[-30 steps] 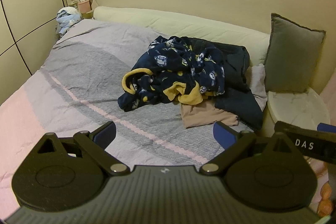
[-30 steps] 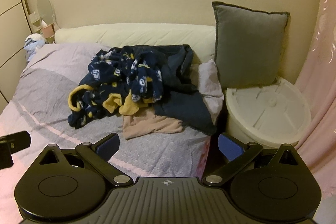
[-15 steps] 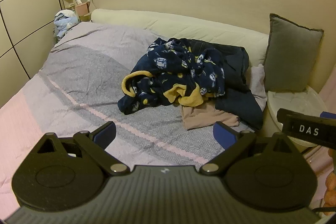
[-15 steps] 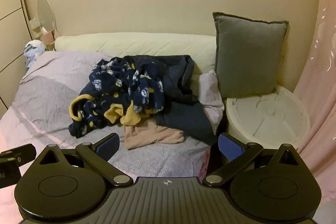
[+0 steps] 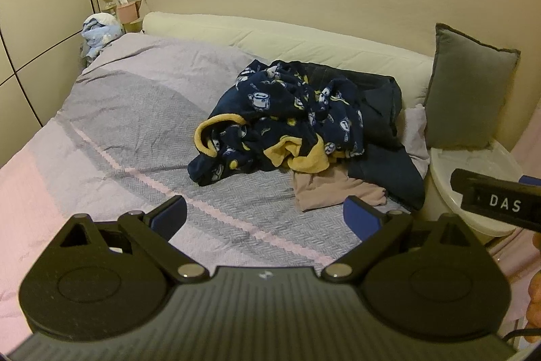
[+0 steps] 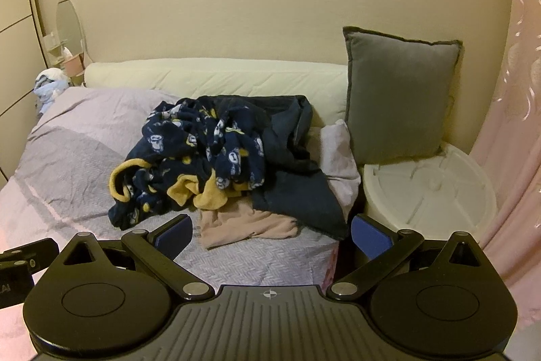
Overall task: Fold clothes
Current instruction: 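Move both tools toward the clothes pile on the bed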
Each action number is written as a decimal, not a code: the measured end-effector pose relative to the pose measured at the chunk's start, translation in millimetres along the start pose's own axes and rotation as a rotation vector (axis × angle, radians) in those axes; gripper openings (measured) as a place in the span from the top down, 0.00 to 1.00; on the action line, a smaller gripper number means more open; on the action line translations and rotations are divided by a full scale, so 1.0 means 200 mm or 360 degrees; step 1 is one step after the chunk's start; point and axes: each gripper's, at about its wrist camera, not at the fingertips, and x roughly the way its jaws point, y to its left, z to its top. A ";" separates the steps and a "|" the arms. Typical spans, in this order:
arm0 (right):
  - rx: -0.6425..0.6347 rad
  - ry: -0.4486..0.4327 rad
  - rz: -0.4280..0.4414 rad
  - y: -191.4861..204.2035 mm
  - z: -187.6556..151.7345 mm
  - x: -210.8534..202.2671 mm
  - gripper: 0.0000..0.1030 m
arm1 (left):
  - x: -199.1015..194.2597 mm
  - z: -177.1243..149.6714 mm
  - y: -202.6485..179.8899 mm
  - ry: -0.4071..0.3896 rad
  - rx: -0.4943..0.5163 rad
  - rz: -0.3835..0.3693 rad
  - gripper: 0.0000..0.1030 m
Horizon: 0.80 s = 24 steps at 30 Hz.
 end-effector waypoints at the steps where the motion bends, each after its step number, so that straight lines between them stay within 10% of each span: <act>1: -0.0002 -0.0001 0.0002 0.00 0.00 0.00 0.00 | 0.01 0.00 0.00 0.0002 0.0000 -0.0001 0.05; 24: -0.0025 0.0072 0.0042 0.04 0.07 0.26 0.00 | 0.28 0.08 0.05 0.0086 -0.0043 0.0038 0.05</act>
